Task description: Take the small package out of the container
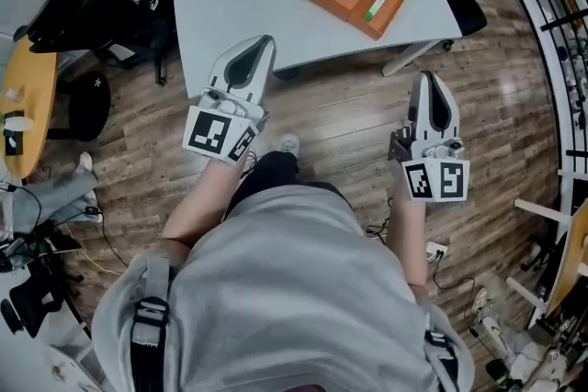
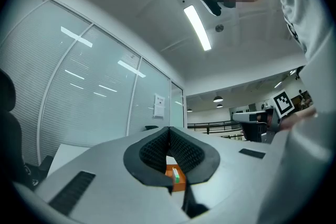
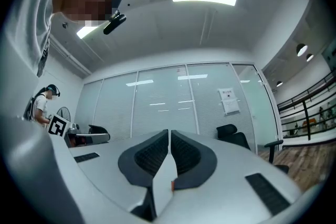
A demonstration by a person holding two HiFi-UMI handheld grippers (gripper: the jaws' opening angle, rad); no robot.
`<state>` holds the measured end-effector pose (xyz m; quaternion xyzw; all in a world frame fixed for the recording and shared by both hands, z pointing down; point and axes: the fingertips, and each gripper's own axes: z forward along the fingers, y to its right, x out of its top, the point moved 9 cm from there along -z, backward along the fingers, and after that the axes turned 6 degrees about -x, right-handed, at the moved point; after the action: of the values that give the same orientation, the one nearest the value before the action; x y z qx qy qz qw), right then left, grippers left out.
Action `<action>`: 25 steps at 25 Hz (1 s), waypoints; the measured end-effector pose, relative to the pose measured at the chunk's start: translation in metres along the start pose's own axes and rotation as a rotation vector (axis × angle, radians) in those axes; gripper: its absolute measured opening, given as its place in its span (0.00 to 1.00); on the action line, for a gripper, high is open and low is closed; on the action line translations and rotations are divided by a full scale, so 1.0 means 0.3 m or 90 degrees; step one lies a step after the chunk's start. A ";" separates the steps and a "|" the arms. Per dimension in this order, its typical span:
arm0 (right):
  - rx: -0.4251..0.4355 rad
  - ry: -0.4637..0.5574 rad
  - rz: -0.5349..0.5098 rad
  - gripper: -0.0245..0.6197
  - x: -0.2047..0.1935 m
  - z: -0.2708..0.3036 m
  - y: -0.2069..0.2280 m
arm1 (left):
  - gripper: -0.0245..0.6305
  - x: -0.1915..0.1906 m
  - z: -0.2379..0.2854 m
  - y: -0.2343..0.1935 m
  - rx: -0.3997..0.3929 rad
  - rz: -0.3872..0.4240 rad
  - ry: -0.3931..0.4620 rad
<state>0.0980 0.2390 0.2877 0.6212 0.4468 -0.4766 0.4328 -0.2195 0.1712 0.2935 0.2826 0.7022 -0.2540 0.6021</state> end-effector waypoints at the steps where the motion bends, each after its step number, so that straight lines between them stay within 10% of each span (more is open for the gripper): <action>1: -0.008 0.006 -0.015 0.12 0.005 0.042 0.000 | 0.07 0.002 0.020 -0.038 -0.009 0.002 0.000; 15: -0.042 -0.024 -0.037 0.12 -0.095 0.486 0.096 | 0.07 -0.080 0.270 -0.416 0.008 -0.022 -0.020; 25: 0.005 -0.020 -0.027 0.12 -0.133 0.914 0.453 | 0.07 -0.131 0.662 -0.527 0.059 -0.008 -0.015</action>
<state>0.1673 -0.0616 0.2950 0.6053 0.4514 -0.4973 0.4272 -0.1866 -0.0835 0.3061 0.3029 0.6843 -0.2935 0.5948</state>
